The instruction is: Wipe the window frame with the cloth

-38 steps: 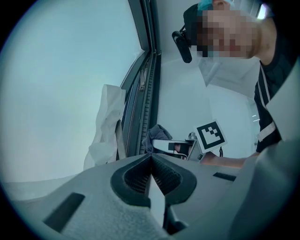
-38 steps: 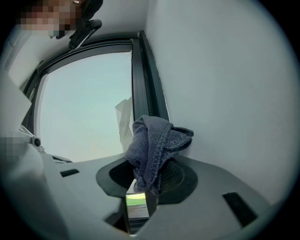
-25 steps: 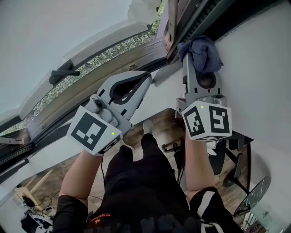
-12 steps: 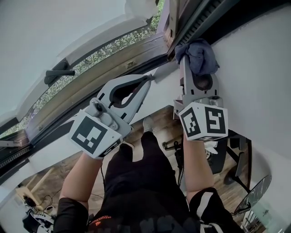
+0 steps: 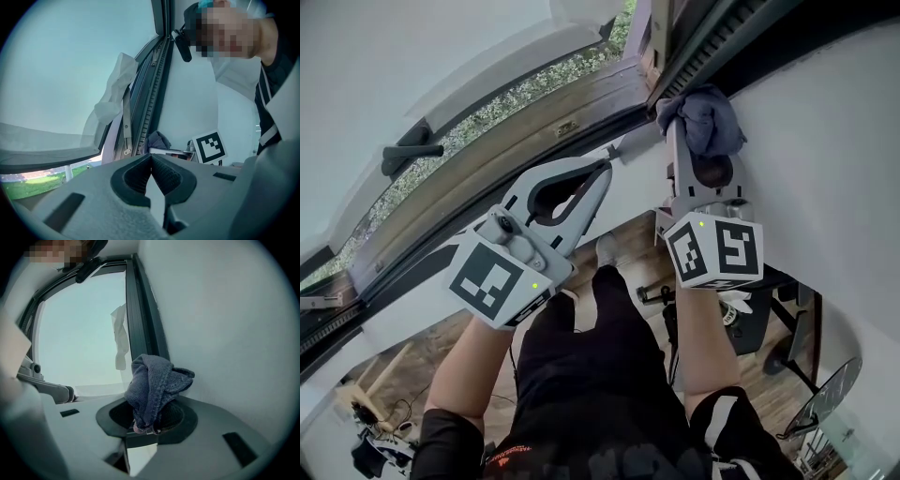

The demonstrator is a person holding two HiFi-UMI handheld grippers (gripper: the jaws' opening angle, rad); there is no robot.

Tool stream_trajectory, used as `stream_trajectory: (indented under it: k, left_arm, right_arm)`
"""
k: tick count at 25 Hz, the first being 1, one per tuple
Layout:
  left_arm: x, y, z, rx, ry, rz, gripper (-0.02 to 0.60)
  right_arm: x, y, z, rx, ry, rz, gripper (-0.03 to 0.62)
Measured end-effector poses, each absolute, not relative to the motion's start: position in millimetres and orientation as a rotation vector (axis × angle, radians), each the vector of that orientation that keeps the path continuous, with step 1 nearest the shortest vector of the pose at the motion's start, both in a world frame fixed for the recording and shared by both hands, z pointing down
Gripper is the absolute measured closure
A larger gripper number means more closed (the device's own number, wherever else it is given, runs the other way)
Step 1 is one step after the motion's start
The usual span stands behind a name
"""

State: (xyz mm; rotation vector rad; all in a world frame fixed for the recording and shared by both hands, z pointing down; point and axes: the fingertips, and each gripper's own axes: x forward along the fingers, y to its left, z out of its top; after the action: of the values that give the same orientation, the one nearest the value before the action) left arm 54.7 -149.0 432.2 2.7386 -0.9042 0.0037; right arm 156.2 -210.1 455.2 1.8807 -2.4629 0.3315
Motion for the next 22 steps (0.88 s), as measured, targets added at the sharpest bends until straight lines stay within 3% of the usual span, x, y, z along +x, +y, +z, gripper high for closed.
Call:
stream_trajectory:
  k: [22]
  left_arm:
    - [66, -150, 457, 2.711, -0.877, -0.027, 0.561]
  right_arm:
    - [158, -210, 527, 1.829, -2.385, 0.465, 0.48]
